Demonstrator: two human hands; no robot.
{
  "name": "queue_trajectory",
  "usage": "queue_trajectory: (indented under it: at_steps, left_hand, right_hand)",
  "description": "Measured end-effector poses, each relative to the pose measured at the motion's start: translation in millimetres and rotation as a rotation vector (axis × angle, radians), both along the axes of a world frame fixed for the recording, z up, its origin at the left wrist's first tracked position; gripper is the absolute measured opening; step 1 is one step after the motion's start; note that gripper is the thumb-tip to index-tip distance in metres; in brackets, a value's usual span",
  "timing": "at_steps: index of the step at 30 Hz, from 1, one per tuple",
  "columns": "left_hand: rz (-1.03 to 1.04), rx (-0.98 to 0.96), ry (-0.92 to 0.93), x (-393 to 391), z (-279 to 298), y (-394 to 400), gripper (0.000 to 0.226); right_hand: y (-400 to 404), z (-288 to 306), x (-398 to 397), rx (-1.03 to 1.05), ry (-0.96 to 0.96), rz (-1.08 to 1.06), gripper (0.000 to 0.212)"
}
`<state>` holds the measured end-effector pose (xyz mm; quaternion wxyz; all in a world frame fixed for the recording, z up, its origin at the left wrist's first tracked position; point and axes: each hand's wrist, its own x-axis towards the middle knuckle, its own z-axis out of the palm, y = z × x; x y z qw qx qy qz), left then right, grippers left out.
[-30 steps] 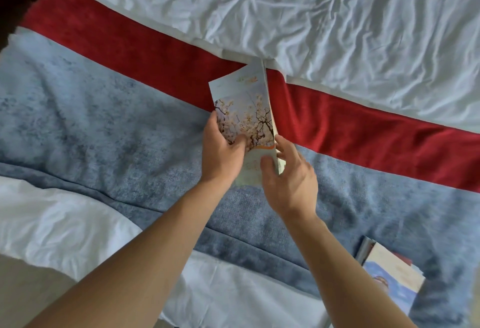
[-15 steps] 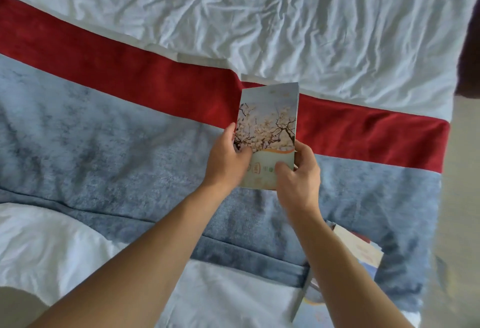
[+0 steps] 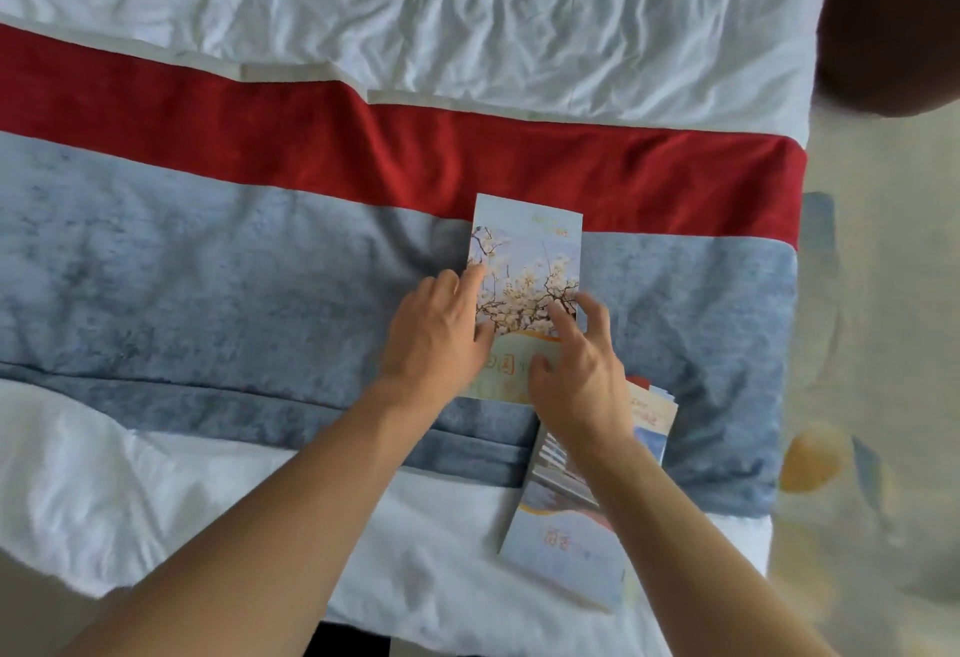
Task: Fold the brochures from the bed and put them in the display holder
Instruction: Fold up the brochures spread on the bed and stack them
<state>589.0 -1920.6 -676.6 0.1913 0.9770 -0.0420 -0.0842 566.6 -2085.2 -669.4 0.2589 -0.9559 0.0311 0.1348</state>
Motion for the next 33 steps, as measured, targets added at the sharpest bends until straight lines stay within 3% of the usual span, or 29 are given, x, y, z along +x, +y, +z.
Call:
queue_trajectory:
  at_steps: [14,26,33]
  left_hand:
    - [-0.263,0.071,-0.010,-68,1,-48,0.033]
    - [-0.475,0.082,0.049,-133,-8,-68,0.039]
    - [-0.477,0.075,0.115,-144,-18,-73,0.045]
  right_hand:
    - [-47,2,-100,-0.025,-0.034,-0.084,0.048]
    - [-66,0,-194,-0.063,0.013,-0.217,0.050]
    - [-88,-8,-195,-0.098,0.022,-0.133,0.052]
